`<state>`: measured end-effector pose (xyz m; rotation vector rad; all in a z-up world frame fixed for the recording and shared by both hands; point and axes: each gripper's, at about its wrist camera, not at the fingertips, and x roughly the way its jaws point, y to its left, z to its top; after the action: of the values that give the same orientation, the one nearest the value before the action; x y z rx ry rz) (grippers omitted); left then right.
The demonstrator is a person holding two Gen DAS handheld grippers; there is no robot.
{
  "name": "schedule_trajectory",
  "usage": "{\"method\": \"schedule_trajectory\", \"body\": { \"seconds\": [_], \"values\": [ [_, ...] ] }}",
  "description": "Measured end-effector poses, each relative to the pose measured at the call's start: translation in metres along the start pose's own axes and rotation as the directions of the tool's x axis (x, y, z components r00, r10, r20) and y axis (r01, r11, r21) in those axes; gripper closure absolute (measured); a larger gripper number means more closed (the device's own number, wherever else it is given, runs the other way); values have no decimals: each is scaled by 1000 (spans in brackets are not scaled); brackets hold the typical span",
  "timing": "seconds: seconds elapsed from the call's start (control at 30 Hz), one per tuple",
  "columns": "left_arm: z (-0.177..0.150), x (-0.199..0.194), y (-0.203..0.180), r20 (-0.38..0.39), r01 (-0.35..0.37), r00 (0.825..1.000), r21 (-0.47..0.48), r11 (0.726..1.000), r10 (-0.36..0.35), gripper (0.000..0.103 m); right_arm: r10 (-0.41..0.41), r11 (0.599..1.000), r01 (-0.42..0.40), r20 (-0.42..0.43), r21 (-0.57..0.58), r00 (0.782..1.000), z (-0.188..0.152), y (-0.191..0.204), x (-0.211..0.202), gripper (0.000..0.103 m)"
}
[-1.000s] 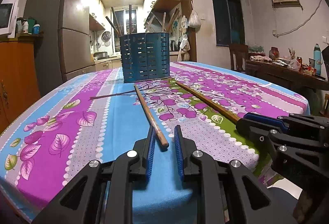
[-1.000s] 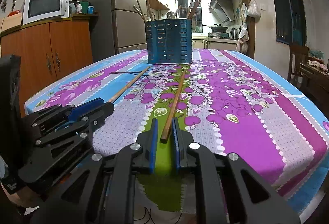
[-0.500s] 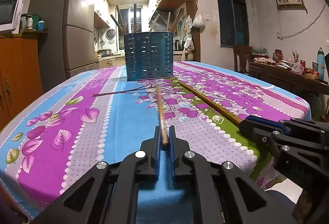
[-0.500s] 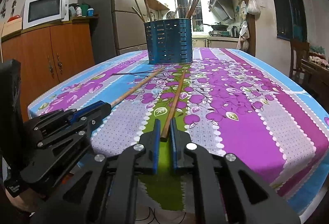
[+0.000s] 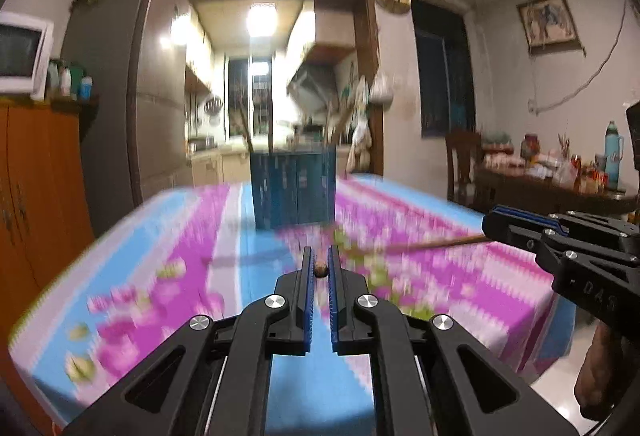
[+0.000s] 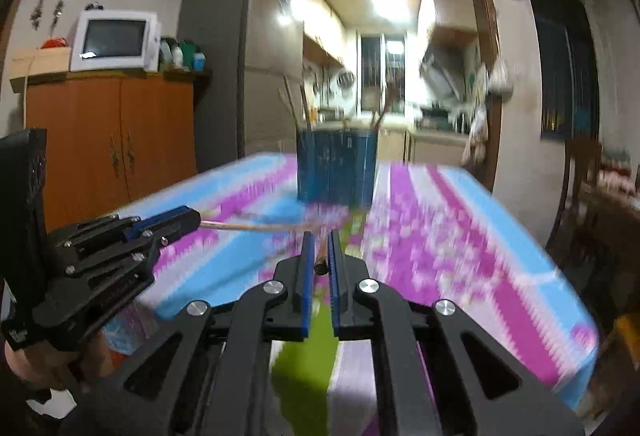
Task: Organize utensils
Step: 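Carry the right tool's chopstick upright into the blue holder while the left tool does likewise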
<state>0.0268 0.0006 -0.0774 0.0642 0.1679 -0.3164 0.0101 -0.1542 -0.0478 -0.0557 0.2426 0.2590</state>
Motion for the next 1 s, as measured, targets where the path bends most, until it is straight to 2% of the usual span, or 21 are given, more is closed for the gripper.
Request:
{"method": "schedule_trajectory", "body": {
  "seconds": [0.1,0.2,0.53,0.73,1.0],
  "values": [
    [37,-5,7,68,18,998,-4,1000,-17,95,12,1000,-11,54,-23,998,29,-6,-6,98],
    [67,3,13,81,41,996,1,999,-41,95,40,998,-37,63,-41,997,57,-16,1,98],
    [117,55,30,-7,79,997,-26,997,-79,95,107,992,-108,-7,-59,994,113,-34,45,98],
    [136,66,35,-42,78,996,-22,997,-79,95,127,989,-129,-40,-66,991,128,-37,61,99],
    [156,63,38,-96,55,994,-20,998,-56,95,136,989,-138,-41,-47,990,144,-48,71,99]
  ]
}}
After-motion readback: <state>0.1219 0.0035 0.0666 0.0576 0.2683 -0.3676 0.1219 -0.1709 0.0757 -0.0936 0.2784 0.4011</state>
